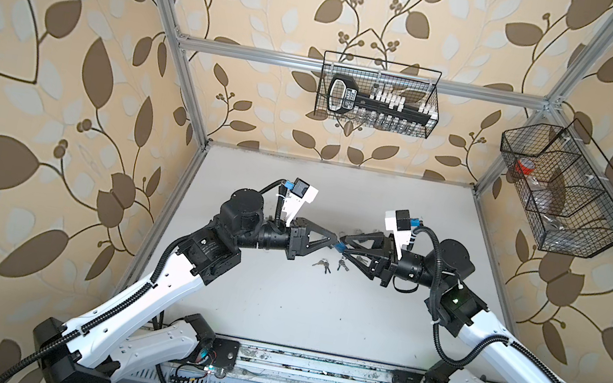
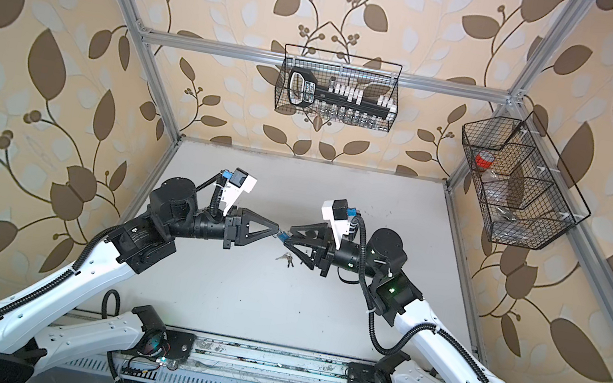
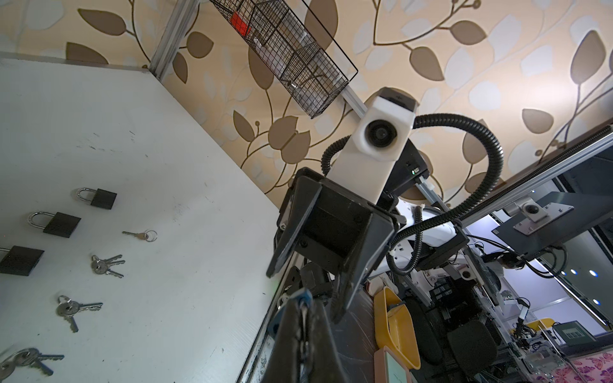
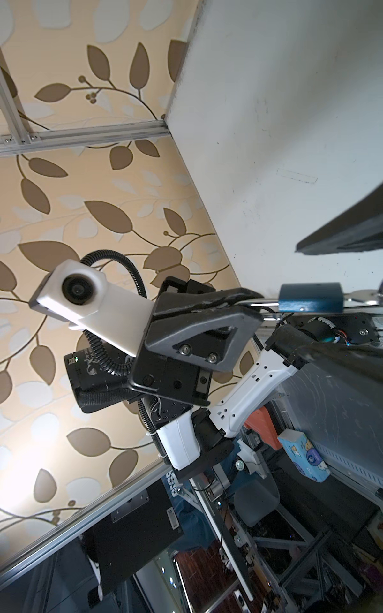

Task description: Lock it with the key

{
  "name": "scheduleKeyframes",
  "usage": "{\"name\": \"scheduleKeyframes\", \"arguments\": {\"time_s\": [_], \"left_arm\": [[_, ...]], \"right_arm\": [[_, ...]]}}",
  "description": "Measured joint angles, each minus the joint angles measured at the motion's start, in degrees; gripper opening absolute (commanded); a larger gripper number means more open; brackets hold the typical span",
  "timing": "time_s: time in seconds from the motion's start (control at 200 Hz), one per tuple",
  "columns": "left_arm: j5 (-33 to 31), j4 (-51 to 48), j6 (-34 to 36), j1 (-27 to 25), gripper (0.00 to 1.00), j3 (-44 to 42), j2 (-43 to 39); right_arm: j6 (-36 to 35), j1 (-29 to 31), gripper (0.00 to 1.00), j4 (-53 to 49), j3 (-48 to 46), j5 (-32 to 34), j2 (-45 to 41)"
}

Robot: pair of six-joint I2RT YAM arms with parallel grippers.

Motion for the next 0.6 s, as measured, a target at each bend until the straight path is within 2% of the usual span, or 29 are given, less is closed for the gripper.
{"name": "scheduleKeyframes", "arguments": {"time_s": [0.6], "left_arm": [[0.00, 0.61, -0.92, 0.00, 0.00, -0.15, 0.00]], "right_arm": [[-0.31, 1.27, 0.17, 0.02, 0.00, -1.07, 2.23]]}}
